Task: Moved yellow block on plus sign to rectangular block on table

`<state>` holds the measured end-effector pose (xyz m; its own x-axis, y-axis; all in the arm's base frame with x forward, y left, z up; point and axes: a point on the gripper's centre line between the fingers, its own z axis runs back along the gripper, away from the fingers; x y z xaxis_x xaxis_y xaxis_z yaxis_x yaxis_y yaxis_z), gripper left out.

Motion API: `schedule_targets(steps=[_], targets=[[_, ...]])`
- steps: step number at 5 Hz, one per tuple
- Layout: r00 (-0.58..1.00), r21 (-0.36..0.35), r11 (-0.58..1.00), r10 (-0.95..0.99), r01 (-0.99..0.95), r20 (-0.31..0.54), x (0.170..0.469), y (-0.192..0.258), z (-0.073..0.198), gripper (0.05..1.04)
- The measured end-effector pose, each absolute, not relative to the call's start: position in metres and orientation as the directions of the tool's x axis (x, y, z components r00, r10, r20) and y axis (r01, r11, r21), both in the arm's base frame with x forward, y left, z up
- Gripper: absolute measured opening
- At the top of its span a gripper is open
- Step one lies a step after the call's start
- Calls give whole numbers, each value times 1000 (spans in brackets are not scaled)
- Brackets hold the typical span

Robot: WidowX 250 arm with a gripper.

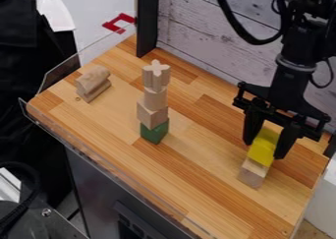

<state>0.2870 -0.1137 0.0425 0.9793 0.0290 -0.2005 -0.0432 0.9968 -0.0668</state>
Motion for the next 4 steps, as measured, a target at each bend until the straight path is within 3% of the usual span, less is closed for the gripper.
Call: schedule_targets(steps=[1, 3, 4], targets=[[979, -68, 997, 24, -38, -201, 288, -112, 43, 541], [978, -75, 997, 10, -26, -206, 288, -113, 46, 694], [972, -73, 997, 20, -38, -233, 286, -112, 45, 958]])
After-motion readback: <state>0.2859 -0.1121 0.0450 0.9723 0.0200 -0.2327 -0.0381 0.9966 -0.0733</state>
